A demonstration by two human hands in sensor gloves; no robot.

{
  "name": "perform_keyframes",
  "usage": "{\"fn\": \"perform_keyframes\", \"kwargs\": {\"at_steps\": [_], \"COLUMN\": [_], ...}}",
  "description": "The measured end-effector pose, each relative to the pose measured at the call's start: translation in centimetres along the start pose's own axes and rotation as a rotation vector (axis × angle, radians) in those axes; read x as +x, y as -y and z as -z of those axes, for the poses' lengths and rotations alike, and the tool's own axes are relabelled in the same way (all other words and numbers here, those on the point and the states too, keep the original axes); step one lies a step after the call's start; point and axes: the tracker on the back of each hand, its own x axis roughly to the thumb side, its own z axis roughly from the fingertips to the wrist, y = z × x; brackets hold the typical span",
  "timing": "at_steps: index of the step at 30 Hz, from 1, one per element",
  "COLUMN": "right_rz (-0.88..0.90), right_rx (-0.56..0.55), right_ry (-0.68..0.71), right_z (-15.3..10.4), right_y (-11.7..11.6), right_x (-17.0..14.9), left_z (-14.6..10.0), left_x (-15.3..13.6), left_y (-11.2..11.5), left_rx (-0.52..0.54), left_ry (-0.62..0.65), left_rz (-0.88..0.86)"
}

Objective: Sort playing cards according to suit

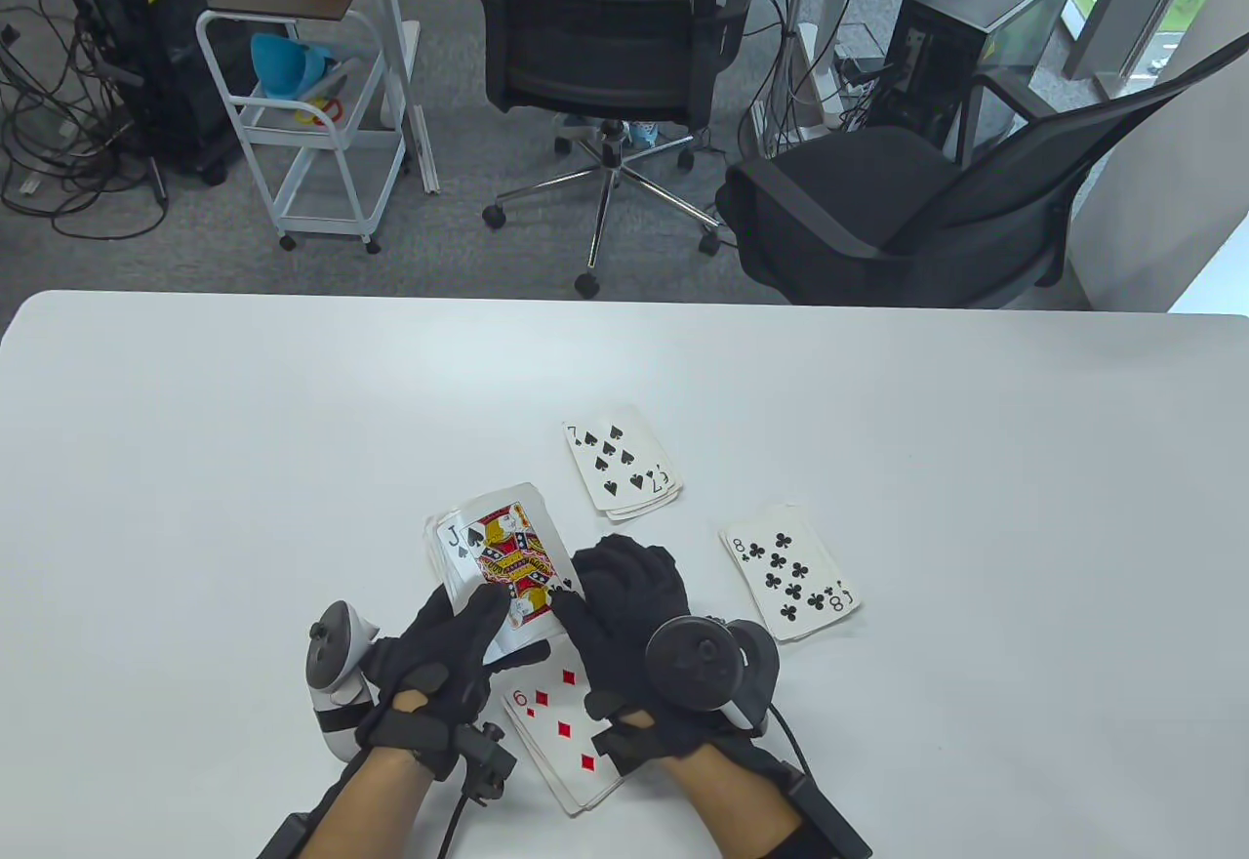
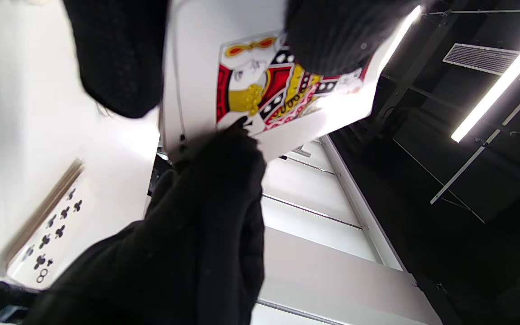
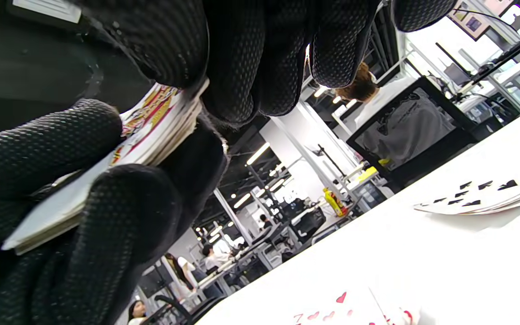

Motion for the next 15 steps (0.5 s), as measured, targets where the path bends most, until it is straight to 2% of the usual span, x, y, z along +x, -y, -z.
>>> {"fn": "perform_keyframes", "kwargs": {"at_steps": [7,13,15], "right_rz": [-0.034,-0.103,-0.143], "right_rx": [0.015,-0.016,-0.017], "right_ry": [-0.079,-0.235,-0.319], "right_z": [1.4,5.0,6.8], "right_y": [0.5,1.9,2.3], "right_x": [-1.1,-4.1,-5.6], "left_z": [0.0,-0.3,-0.4], "left_x": [0.4,1.3,1.7], "left_y": [-0.6,-1.1,-0.8], "left_rx": [0.056,0.116,0.103], "left_ry": [0.008,0.057,0.076], "left_rz": [-0.013,0.04,0.067]}}
